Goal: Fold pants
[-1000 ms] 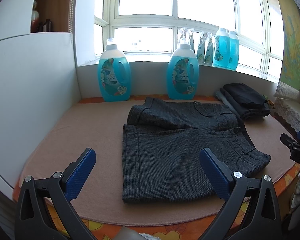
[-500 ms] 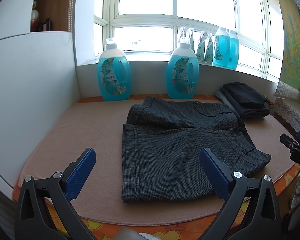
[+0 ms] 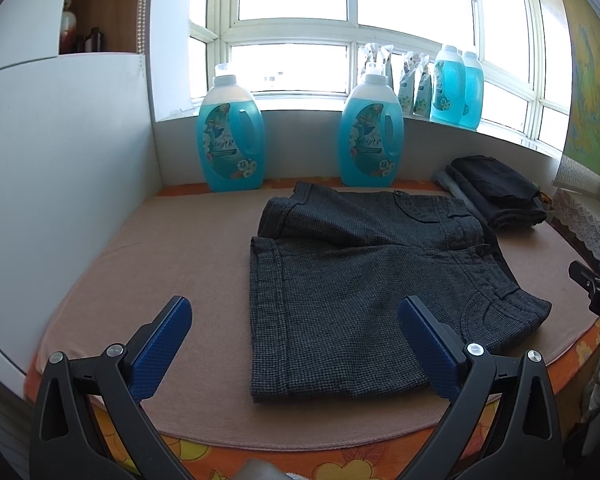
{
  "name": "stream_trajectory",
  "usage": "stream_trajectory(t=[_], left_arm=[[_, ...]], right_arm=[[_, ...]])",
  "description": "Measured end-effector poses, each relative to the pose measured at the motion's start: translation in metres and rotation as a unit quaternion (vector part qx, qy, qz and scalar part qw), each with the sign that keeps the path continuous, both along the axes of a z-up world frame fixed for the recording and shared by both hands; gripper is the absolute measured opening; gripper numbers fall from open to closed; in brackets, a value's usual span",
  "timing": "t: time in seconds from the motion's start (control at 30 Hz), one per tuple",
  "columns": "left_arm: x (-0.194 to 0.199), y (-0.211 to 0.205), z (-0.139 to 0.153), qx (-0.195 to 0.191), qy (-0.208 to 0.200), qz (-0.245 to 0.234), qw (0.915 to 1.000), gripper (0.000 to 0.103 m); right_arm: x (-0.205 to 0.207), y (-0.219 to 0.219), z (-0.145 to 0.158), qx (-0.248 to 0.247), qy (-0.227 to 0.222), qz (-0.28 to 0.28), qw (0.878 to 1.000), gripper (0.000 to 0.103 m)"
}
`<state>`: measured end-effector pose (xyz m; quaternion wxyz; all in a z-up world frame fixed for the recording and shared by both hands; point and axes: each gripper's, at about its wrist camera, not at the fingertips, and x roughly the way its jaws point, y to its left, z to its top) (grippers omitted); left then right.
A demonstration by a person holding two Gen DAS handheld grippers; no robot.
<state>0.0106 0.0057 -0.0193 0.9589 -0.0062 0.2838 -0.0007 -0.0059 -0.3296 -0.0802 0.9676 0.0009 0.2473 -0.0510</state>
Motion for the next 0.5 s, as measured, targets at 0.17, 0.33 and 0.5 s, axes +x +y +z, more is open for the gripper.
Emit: stream_trajectory(t=[0.17, 0.33, 0.5], left_arm=[[0.006, 0.018, -0.007, -0.009, 0.013, 0.0, 0.9999, 0.102], [0.019, 0.05, -0.012, -0.048, 0.035, -0.004, 0.9982, 0.085], [0.03, 0.069, -0.023, -0.047, 0.055, 0.001, 0.9974, 0.079]], right_arm=[[0.002, -0.005, 0.001, -0.015, -0.005, -0.004, 1.0, 0.103], [0.004, -0.013, 0.002, -0.013, -0.013, 0.008, 1.0, 0.103], [0.01, -0.016, -0.004, -0.002, 0.004, 0.037, 0.999, 0.103]])
